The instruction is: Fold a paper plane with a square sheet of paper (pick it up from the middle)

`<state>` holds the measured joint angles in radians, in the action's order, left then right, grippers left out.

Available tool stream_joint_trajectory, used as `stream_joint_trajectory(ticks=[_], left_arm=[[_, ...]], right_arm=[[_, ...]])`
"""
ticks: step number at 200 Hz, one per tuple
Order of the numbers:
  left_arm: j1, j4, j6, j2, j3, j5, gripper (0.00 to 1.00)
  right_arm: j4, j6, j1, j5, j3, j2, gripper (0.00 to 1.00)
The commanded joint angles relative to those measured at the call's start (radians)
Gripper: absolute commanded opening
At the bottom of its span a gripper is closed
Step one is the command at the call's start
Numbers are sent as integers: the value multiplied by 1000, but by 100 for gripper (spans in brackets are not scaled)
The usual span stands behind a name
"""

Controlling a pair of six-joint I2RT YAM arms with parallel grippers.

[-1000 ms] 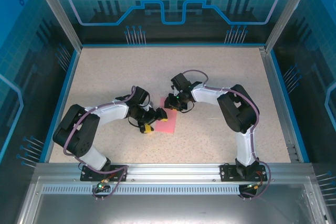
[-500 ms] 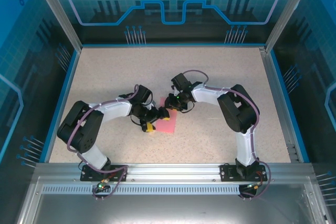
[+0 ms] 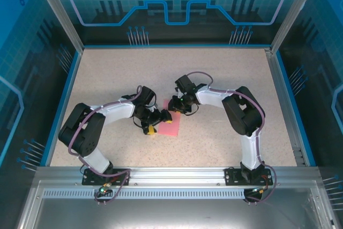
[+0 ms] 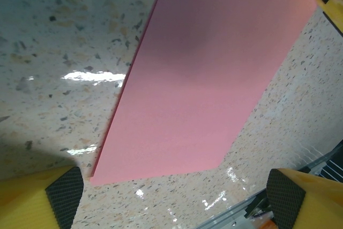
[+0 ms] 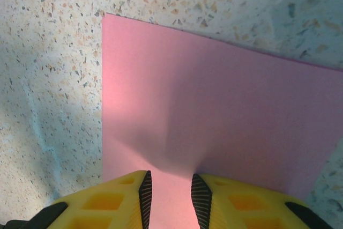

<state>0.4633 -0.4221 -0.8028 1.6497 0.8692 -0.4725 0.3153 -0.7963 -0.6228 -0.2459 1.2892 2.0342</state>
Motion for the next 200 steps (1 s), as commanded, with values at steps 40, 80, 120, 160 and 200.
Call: stream_joint_trajectory(ticks=[40,80,120,160,200], left_arm=[[14,-55,31,22,42,-21,93],[25,-79,45,30,53,-1,93],[46,-76,48,36,68,-14,92],[45,-61,51,15,71,-28,91],[46,-3,74,-20,64,-37,91]], right_arm=[[44,-8,29,88,-66,64,32],[36,-9,30,85,-77,62,32],[33,-9,31,85,-80,64,32],[30,-9,31,83,-83,64,32],[31,-8,31,82,-82,64,32]])
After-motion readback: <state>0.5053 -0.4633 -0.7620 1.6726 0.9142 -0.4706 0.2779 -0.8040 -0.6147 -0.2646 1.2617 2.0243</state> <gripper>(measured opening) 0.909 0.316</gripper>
